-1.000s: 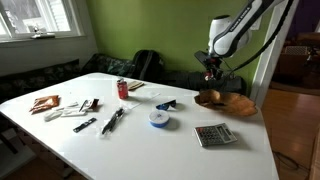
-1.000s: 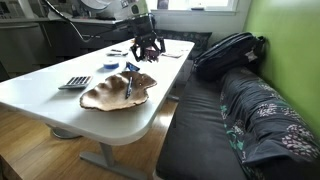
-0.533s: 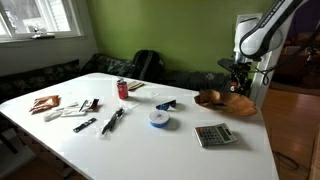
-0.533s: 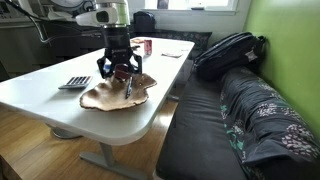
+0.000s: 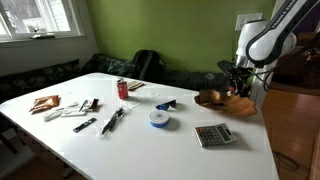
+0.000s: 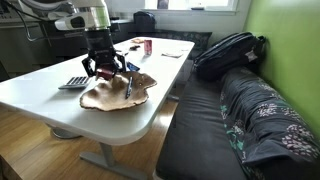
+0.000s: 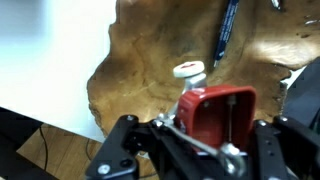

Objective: Pick up the red toy cart and move it into the wooden bowl

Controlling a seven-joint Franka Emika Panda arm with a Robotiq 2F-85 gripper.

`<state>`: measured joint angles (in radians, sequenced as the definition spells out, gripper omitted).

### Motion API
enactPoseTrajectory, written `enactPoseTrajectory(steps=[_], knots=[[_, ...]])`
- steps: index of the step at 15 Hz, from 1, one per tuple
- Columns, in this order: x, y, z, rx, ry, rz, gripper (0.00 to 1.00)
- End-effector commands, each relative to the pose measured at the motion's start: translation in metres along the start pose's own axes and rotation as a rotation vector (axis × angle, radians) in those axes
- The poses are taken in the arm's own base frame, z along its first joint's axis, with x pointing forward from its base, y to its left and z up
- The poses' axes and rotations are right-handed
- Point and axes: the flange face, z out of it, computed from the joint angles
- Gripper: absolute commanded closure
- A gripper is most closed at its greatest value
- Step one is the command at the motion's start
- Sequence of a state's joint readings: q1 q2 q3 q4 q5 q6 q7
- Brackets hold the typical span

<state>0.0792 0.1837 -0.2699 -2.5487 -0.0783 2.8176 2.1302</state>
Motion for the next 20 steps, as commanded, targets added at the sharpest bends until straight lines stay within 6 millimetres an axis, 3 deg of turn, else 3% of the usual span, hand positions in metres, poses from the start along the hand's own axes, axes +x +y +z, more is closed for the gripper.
enactPoseTrajectory(steps=[1,4,16,17,20], knots=[[0.000,0.005,0.008,0.108,0.005,0.026,0.97],[0.003,-0.003,0.018,0.177,0.038,0.030,0.97],[0.001,0.010,0.065,0.180,0.107,-0.044,0.97],[0.001,0.010,0.067,0.181,0.107,-0.051,0.68],[0.006,0.007,0.068,0.176,0.103,-0.050,0.48]])
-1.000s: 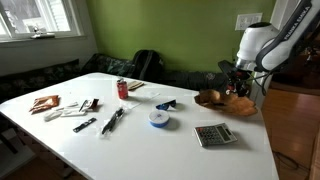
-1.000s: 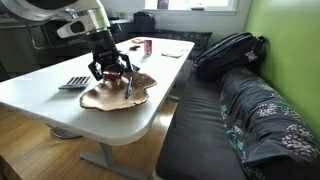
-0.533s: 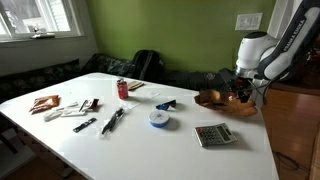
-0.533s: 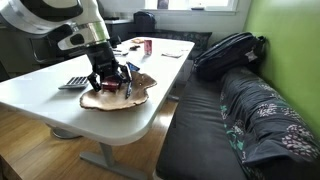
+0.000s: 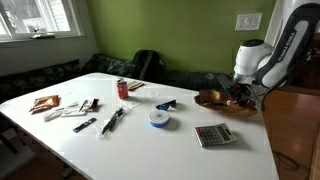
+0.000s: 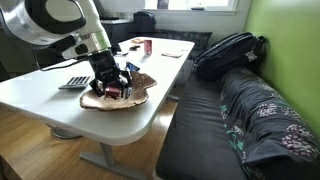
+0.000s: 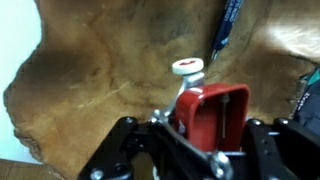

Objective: Pick up the red toy cart and move it into the wooden bowl

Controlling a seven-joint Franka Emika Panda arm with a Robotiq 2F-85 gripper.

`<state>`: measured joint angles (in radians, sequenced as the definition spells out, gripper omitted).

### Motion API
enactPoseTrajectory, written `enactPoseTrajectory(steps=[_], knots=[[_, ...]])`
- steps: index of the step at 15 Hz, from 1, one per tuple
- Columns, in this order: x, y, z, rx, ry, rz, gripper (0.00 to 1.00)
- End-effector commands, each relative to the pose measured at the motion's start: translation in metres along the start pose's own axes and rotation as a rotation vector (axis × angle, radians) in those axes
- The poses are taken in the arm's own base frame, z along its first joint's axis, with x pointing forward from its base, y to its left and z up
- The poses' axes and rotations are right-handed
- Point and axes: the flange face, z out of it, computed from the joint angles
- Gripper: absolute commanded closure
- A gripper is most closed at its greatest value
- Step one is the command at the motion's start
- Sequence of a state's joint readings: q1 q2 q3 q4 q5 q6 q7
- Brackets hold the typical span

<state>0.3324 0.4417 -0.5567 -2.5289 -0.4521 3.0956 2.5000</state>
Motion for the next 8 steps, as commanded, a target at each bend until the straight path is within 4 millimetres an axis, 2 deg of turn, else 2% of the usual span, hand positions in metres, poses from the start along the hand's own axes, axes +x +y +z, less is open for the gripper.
enactPoseTrajectory(steps=[1,2,6,8], knots=[[0.006,-0.004,-0.002,-0.008,-0.015,-0.008,0.41],[0.009,-0.005,-0.008,-0.035,-0.008,-0.005,0.34],[0.018,-0.008,-0.052,-0.184,-0.079,-0.094,0.03],[0.023,-0.016,-0.067,-0.280,-0.115,-0.096,0.00]])
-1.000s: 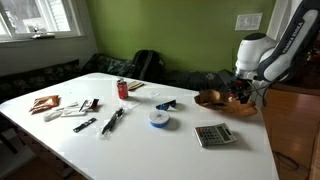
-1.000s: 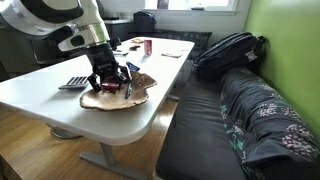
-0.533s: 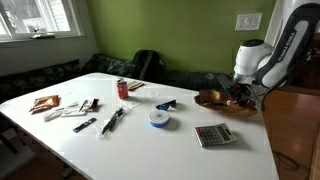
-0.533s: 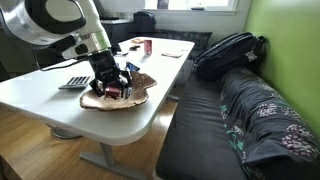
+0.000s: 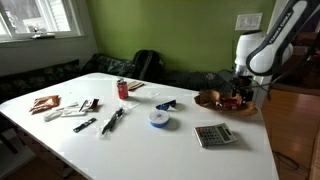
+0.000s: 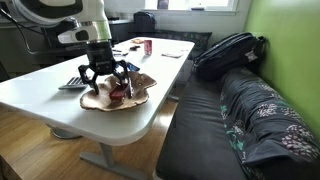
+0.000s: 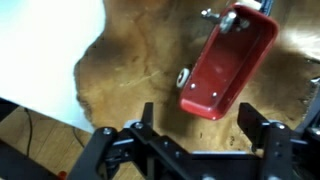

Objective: Pick up the red toy cart and move it into the wooden bowl

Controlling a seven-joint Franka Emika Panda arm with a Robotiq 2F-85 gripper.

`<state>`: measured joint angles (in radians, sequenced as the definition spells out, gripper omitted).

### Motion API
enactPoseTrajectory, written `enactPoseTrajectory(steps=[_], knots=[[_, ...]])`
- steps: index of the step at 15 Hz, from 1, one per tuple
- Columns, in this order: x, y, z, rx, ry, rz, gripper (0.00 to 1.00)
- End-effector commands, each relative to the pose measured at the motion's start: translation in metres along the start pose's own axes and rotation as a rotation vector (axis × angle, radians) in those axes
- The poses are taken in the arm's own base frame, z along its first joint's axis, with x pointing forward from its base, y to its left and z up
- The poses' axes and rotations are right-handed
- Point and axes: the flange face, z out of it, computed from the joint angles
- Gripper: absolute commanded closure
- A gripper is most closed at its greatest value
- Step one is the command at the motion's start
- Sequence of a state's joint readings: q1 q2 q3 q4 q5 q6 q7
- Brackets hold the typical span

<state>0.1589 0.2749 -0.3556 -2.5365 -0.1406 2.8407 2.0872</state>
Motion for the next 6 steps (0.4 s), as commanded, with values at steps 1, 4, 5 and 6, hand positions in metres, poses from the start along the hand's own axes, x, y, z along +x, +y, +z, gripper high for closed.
enactPoseTrajectory(steps=[1,4,5,6], knots=[[0.023,-0.003,-0.049,-0.124,-0.108,-0.004,0.00],[0.055,-0.016,-0.096,-0.120,-0.250,-0.009,0.00],[0.061,-0.020,-0.111,-0.088,-0.298,-0.040,0.00],[0.048,-0.024,-0.085,-0.110,-0.215,-0.009,0.00]])
